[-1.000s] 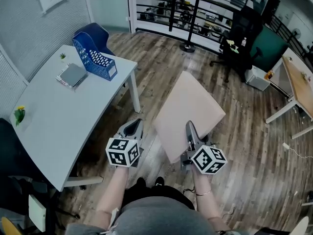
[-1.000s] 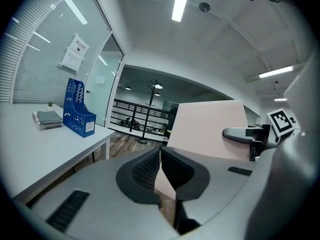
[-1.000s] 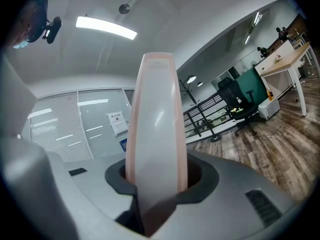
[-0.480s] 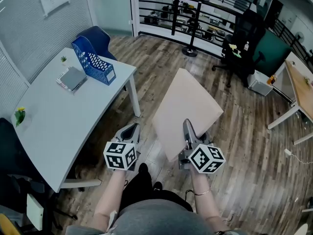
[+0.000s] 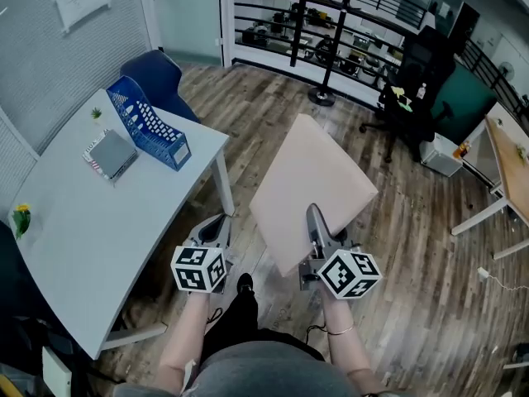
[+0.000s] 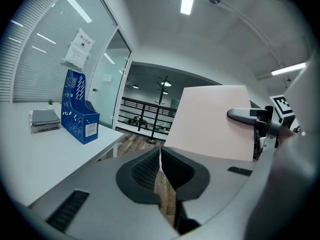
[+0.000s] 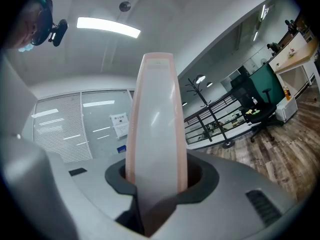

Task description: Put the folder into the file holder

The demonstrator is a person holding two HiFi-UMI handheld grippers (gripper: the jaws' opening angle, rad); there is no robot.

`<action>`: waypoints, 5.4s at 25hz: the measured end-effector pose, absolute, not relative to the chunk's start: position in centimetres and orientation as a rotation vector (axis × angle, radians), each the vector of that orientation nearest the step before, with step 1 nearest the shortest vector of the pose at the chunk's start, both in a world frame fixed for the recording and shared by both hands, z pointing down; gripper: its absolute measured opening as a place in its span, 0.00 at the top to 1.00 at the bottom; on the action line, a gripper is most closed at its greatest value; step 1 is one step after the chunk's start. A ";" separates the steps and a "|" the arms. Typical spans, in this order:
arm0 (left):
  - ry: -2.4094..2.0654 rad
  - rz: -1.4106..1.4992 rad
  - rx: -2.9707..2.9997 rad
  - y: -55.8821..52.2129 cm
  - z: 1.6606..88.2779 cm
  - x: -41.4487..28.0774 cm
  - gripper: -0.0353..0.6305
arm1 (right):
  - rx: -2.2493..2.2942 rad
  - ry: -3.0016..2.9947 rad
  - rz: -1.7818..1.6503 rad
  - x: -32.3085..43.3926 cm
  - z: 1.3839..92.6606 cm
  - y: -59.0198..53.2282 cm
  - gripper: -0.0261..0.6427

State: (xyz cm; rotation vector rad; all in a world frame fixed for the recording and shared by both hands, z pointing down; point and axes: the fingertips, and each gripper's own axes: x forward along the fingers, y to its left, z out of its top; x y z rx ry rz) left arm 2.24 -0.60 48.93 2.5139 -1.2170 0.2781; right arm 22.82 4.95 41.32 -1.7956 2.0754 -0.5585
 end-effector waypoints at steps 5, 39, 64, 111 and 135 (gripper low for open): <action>-1.233 0.264 2.497 -6.8 48.6 1.8 0.90 | -1.761 2.098 -0.535 22.3 39.6 -1.7 0.72; -1.884 0.087 2.012 -21.0 47.3 -9.0 0.90 | -1.027 2.510 -0.500 10.8 30.2 -30.3 0.73; -2.234 -0.061 1.602 -10.3 47.5 -18.2 0.90 | -0.758 2.703 -0.301 -2.5 25.8 -29.4 0.73; -2.209 -0.077 1.470 -7.2 51.3 -27.2 0.90 | -0.990 2.726 -0.096 -13.6 29.8 -34.8 0.72; -2.166 -0.056 1.464 -8.9 52.8 -27.0 0.90 | -1.043 2.821 -0.080 -15.1 36.3 -34.5 0.72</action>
